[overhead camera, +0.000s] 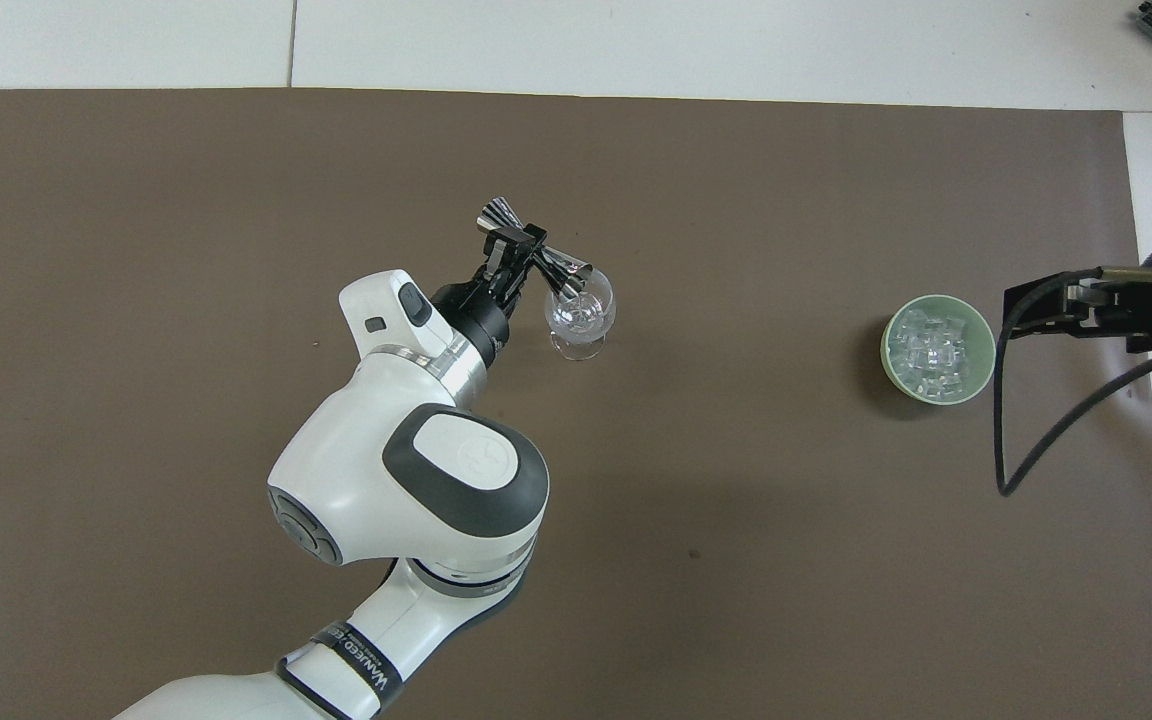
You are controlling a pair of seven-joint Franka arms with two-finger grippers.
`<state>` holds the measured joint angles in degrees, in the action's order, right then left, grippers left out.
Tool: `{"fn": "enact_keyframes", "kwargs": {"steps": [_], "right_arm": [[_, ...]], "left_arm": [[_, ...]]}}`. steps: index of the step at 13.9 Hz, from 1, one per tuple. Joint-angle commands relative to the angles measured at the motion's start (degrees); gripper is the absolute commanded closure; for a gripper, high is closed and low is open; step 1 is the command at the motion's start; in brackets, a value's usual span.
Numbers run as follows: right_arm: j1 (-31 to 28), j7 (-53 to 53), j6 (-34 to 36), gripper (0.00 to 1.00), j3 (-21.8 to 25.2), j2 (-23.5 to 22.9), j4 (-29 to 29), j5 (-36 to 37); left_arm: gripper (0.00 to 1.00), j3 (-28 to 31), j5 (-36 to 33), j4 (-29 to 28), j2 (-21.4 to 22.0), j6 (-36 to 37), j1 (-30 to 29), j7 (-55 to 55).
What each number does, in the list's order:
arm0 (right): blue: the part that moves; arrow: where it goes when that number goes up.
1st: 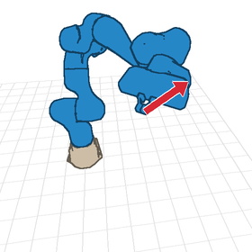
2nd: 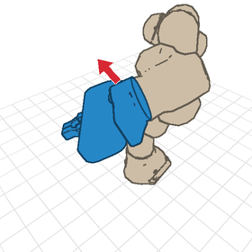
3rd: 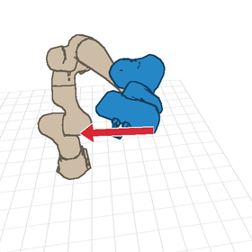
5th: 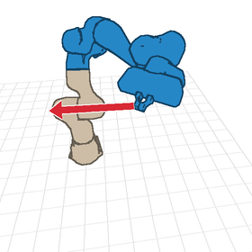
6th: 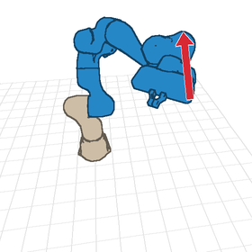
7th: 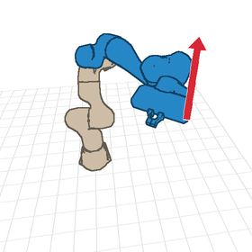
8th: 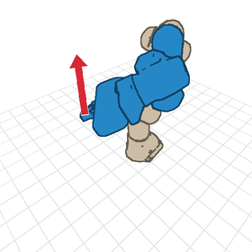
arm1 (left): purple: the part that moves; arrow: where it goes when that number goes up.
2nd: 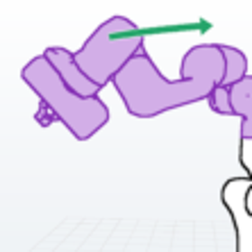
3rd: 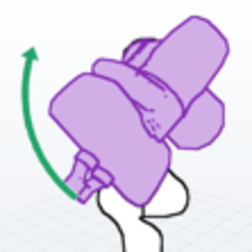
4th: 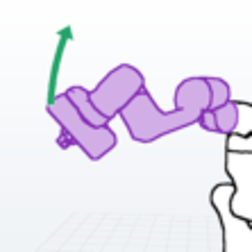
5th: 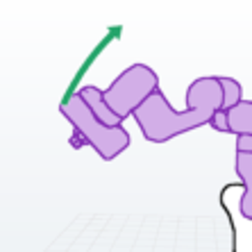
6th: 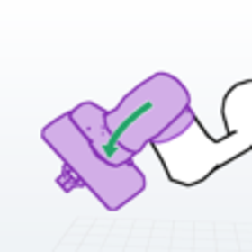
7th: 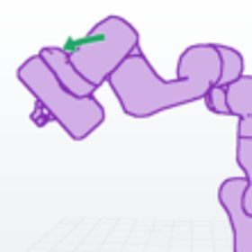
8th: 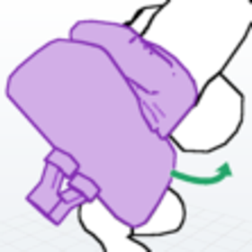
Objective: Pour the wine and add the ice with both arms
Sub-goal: 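Tilt the jigger with the left gripper to pour into the glass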
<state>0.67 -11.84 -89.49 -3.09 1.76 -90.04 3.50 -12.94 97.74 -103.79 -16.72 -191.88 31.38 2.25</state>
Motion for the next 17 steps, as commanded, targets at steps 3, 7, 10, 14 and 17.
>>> {"fn": "enact_keyframes", "kwargs": {"steps": [3, 7, 10, 14, 17], "right_arm": [[-0.4, 1.6, 0.5, 0.0, -0.2, 1.3, -1.3, -0.3], [-0.4, 1.6, 0.5, 0.0, -0.2, 1.3, -1.3, -0.3], [-0.4, 1.6, 0.5, 0.0, -0.2, 1.3, -1.3, -0.3], [-0.4, 1.6, 0.5, 0.0, -0.2, 1.3, -1.3, -0.3], [-0.4, 1.6, 0.5, 0.0, -0.2, 1.3, -1.3, -0.3]], "left_arm": [[1.0, 0.5, -1.4, 2.3, -1.2, -1.3, 0.4, 0.5], [1.0, 0.5, -2.6, 2.7, -1.3, -1.3, 0.4, 0.8], [1.0, 0.5, -3.5, 2.6, -1.3, -1.2, 0.4, 1.9], [1.0, 0.4, -3.5, 2.1, -1.3, -1.1, 0.4, 3.9], [1.0, 0.4, -3.5, 1.9, -1.2, -1.0, 0.4, 5.3]]}}
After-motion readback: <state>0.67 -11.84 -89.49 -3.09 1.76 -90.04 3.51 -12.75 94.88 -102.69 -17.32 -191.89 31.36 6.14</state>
